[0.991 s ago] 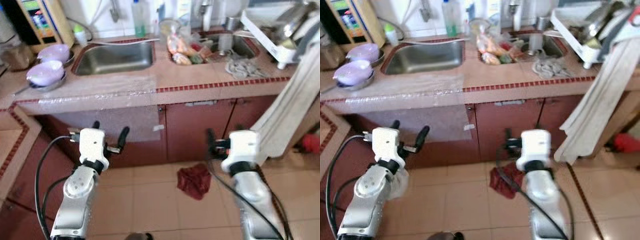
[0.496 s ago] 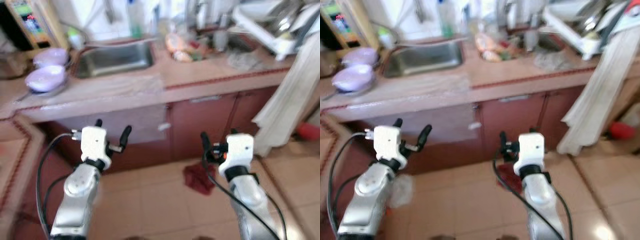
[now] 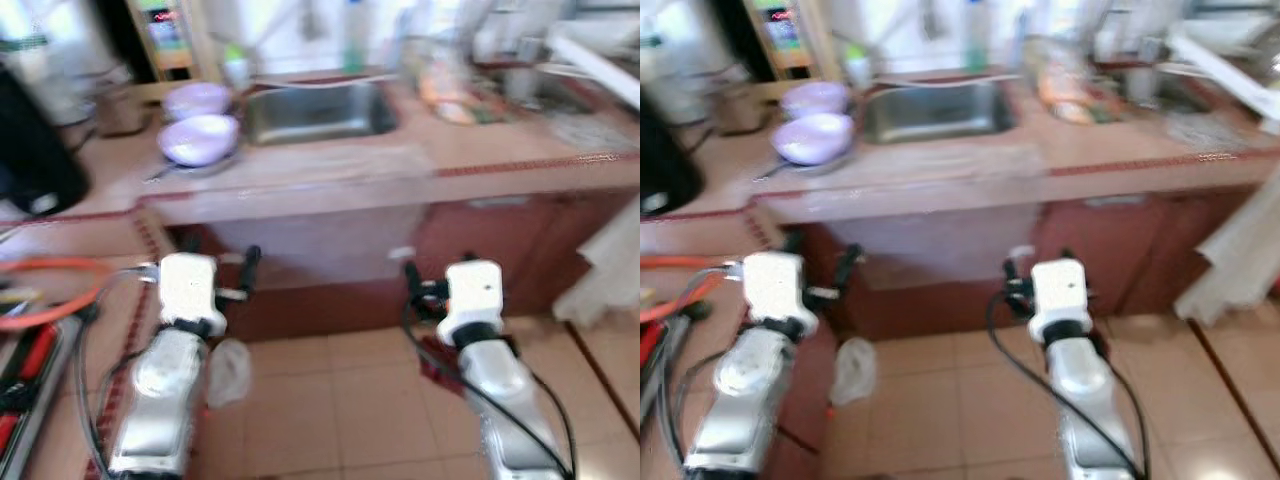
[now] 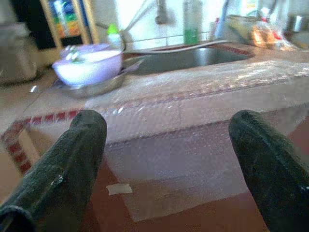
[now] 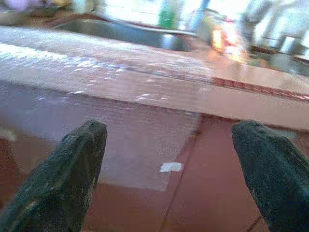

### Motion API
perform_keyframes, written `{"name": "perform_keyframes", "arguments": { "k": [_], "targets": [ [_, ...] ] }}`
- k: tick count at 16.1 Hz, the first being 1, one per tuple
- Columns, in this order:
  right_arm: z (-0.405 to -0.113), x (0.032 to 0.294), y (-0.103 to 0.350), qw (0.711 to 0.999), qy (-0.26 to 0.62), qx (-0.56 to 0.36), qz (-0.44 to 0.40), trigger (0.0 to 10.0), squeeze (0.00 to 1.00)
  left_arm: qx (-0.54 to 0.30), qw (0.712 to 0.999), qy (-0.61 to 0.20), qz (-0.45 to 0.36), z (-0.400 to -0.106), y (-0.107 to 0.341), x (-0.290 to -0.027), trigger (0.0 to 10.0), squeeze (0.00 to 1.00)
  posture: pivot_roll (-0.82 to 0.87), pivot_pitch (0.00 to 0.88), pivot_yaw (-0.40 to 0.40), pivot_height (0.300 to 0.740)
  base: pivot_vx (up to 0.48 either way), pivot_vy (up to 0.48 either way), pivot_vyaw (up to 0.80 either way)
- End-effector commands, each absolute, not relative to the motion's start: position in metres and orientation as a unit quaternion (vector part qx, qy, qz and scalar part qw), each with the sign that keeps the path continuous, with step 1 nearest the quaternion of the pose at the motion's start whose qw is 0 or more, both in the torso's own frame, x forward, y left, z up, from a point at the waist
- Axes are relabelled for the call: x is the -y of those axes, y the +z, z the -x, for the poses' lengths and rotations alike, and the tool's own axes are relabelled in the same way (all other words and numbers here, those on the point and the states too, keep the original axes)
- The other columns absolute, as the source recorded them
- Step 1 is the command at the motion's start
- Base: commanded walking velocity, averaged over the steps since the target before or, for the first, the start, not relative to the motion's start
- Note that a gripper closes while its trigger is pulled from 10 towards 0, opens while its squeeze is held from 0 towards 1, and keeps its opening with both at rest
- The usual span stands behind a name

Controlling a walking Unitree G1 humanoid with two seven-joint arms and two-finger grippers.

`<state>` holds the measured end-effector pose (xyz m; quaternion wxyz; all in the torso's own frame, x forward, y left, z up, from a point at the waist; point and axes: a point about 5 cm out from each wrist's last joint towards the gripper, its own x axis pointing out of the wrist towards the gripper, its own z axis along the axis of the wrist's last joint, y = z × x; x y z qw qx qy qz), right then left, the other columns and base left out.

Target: Kitchen organization

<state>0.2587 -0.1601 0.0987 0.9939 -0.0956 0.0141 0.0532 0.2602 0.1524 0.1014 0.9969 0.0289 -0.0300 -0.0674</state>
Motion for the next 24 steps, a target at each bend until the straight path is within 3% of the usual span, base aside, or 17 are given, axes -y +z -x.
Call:
{"name": "perform_keyframes", "arguments": {
  "k": [1, 3, 8, 12, 20, 24],
  "targets": [
    [-0.264, 0.152, 0.1, 0.992, 0.087, -0.006, 0.094, 10.0, 0.0, 0.036, 0.998, -0.039, -0.044, -0.26, 0.103, -0.156, 10.0, 0.0, 0.02, 0.0, -0.05, 0.74, 0.0, 0.0, 0.0],
    [-0.267, 0.147, 0.097, 0.988, 0.106, -0.007, 0.108, 10.0, 0.0, 0.04, 0.998, -0.029, -0.047, -0.257, 0.102, -0.155, 10.0, 0.0, 0.04, 0.0, -0.073, 0.74, 0.0, 0.0, 0.0],
    [-0.264, 0.132, 0.098, 0.992, 0.105, 0.007, 0.076, 10.0, 0.0, 0.051, 0.997, -0.042, -0.041, -0.251, 0.114, -0.163, 10.0, 0.0, 0.04, 0.0, -0.015, 0.74, 0.063, 0.0, 0.0],
    [-0.264, 0.128, 0.092, 0.988, 0.133, 0.018, 0.078, 10.0, 0.0, 0.051, 0.997, -0.053, -0.03, -0.253, 0.113, -0.152, 10.0, 0.0, 0.03, 0.0, 0.016, 0.74, 0.412, 0.0, 0.0],
    [-0.294, 0.13, 0.127, 0.988, 0.114, 0.077, 0.072, 10.0, 0.0, 0.096, 0.992, -0.077, -0.019, -0.269, 0.139, -0.134, 10.0, 0.0, 0.03, 0.0, -0.014, 0.74, 0.451, 0.0, 0.0],
    [-0.295, 0.131, 0.125, 0.987, 0.112, 0.077, 0.079, 10.0, 0.0, 0.093, 0.992, -0.077, -0.022, -0.268, 0.137, -0.136, 10.0, 0.0, 0.03, 0.0, -0.013, 0.74, 0.433, 0.0, 0.0]
  ]
}}
